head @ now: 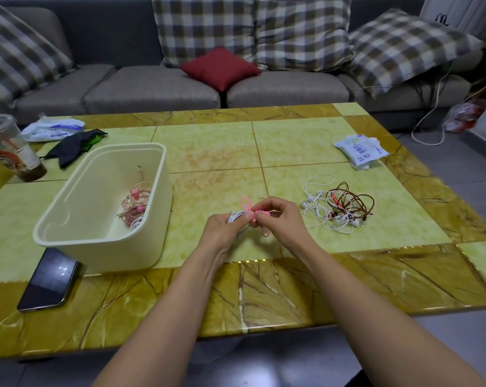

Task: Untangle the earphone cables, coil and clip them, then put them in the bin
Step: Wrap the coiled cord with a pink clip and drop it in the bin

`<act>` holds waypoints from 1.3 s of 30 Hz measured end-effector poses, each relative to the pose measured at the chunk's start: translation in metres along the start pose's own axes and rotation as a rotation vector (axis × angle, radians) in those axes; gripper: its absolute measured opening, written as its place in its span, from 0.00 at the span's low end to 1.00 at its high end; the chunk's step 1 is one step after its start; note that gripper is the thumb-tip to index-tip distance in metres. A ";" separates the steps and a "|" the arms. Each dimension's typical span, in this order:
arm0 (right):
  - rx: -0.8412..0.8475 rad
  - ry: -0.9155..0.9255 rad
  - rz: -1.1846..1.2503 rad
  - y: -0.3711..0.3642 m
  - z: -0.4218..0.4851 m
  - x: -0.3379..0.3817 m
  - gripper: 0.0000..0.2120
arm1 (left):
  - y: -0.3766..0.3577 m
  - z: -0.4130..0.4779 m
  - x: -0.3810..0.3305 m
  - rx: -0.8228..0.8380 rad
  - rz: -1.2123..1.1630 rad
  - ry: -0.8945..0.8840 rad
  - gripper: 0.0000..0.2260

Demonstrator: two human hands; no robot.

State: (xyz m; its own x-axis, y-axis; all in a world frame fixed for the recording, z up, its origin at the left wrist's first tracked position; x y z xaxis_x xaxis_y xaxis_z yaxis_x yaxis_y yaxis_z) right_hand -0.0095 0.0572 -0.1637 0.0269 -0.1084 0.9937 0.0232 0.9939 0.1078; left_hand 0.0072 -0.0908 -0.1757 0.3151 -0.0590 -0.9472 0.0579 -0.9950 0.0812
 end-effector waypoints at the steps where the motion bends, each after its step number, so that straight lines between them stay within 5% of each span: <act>1: -0.056 0.012 0.004 0.005 0.001 0.001 0.06 | 0.000 0.000 0.000 -0.007 -0.031 0.013 0.16; 5: -0.263 0.080 -0.133 0.026 0.003 -0.001 0.05 | 0.006 0.001 -0.002 -0.065 -0.101 0.050 0.09; 10: -0.159 0.176 -0.631 0.015 0.002 -0.001 0.11 | 0.014 0.000 -0.002 -0.127 -0.131 0.060 0.13; 14: 0.117 0.238 -0.275 -0.012 -0.008 0.021 0.13 | 0.006 -0.005 -0.006 -0.074 -0.110 0.057 0.13; 22: 0.250 0.030 -0.010 -0.003 -0.008 0.014 0.04 | 0.008 -0.009 0.002 0.049 0.008 0.114 0.12; 25: 0.224 -0.006 0.158 0.005 -0.009 0.019 0.01 | 0.005 -0.011 -0.005 0.091 -0.023 0.098 0.12; 28: 0.050 -0.091 0.305 0.019 -0.006 0.019 0.09 | 0.003 -0.018 -0.016 0.105 0.003 0.061 0.12; 33: 0.034 -0.172 0.321 0.024 -0.008 0.023 0.11 | 0.009 -0.023 -0.032 0.080 0.059 0.019 0.13; 39: 0.270 -0.159 0.148 0.002 -0.022 0.037 0.13 | 0.011 -0.038 -0.053 0.104 0.170 -0.029 0.12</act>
State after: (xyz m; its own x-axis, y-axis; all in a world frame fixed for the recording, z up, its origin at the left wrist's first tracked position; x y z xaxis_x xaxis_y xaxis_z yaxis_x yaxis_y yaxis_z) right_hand 0.0138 0.0543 -0.1275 -0.1467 0.0202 0.9890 -0.2349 0.9705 -0.0547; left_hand 0.0271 -0.0954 -0.1131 0.2842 -0.2278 -0.9313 -0.0925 -0.9733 0.2098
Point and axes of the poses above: each hand's wrist, its own z-axis towards the middle knuckle, its own y-axis out of the back of the hand, x = y × z, the point moved 9 cm from there along z, towards the middle knuckle, and after that the axes turned 1 degree about -x, right-handed, at the moved point
